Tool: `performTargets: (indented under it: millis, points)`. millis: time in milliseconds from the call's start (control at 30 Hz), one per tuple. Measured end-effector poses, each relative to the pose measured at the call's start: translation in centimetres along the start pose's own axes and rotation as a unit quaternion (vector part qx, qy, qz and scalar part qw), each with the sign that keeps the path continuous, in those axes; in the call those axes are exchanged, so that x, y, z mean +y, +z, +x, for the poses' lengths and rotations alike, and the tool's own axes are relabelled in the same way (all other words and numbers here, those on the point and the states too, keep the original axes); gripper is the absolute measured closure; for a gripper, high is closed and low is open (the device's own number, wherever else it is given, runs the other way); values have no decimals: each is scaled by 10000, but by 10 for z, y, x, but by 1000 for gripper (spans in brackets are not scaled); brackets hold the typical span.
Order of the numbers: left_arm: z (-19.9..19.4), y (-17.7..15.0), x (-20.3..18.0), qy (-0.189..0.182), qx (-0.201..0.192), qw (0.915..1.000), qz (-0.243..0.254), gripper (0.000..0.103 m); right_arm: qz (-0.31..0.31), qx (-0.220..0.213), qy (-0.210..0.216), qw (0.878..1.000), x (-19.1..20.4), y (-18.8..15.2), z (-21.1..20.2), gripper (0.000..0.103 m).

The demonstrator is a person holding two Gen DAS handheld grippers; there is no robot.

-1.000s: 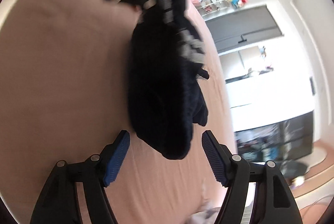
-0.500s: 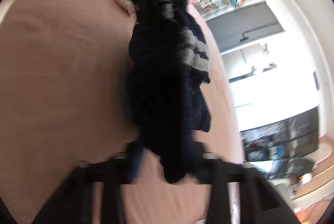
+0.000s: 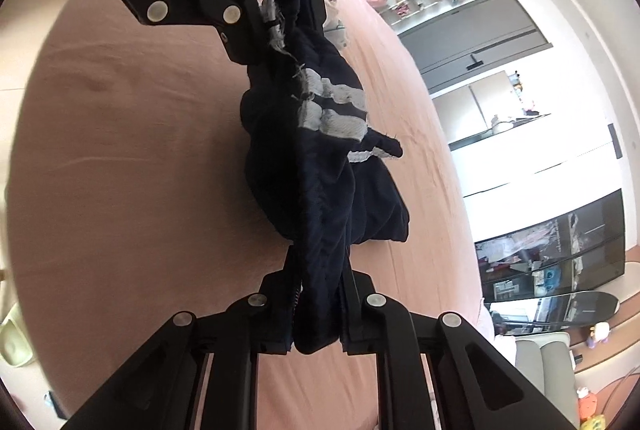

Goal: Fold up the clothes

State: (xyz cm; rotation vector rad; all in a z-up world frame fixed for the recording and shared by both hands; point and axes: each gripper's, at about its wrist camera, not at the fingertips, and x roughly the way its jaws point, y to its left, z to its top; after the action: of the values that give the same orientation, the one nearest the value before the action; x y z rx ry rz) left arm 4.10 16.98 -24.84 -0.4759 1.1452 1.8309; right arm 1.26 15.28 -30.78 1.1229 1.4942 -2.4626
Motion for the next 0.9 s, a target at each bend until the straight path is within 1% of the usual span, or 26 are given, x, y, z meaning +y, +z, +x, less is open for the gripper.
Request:
performTargets:
  millis: [200,300,433,467,633,800,900]
  points:
    - [-12,-3,-12,-98,27,9998,180,83,-117,57,196,9997,8,-6,-16,91]
    - [-19,-4,-18,-203,12,9997,160,83,-11,116,131,9998,12,-10,-25,91]
    - [-25,-4,-22,-284,32,9994,178,83,119,134,146,9997,15,-13,-43,91]
    - [-26,-4,-22,-293,29,9994,184,83,101,129,155,9997,9,-12,-41,91]
    - [-29,-4,-21,-372,85,9991,156,83,36,154,189,9997,11,-11,-51,91]
    - [-29,-5,-21,-310,225,9990,234,83,-34,172,84,9998,8,-13,-57,91]
    - [-30,-6,-21,-263,288,9989,255,83,31,192,186,9996,5,-11,-57,91]
